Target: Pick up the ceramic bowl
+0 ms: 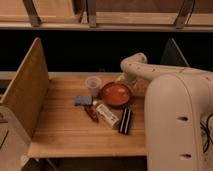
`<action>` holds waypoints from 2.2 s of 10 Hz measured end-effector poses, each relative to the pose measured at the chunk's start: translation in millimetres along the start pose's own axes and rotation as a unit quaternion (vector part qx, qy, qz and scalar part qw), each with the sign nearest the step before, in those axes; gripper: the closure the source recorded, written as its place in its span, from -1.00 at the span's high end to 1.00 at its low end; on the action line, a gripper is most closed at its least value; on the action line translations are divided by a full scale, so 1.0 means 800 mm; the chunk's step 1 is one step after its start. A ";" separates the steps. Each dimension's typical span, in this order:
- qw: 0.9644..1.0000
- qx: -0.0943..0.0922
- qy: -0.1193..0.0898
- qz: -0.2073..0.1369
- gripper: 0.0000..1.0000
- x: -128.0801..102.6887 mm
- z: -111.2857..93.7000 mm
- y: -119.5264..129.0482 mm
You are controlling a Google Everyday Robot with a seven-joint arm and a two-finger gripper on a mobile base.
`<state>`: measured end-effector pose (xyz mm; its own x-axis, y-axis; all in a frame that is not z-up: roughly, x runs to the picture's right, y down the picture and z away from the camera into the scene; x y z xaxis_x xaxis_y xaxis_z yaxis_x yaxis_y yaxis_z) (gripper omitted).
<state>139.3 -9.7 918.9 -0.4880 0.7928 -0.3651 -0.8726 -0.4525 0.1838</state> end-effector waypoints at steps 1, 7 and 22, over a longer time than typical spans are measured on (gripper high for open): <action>1.000 0.000 0.000 -0.001 0.60 0.000 0.000 0.001; 0.997 0.016 0.071 0.030 0.60 0.040 0.056 -0.016; 0.999 0.001 0.046 -0.014 -1.00 0.004 0.035 0.031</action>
<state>115.6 -6.9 947.9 -0.4598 0.7639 -0.4528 -0.8859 -0.4297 0.1746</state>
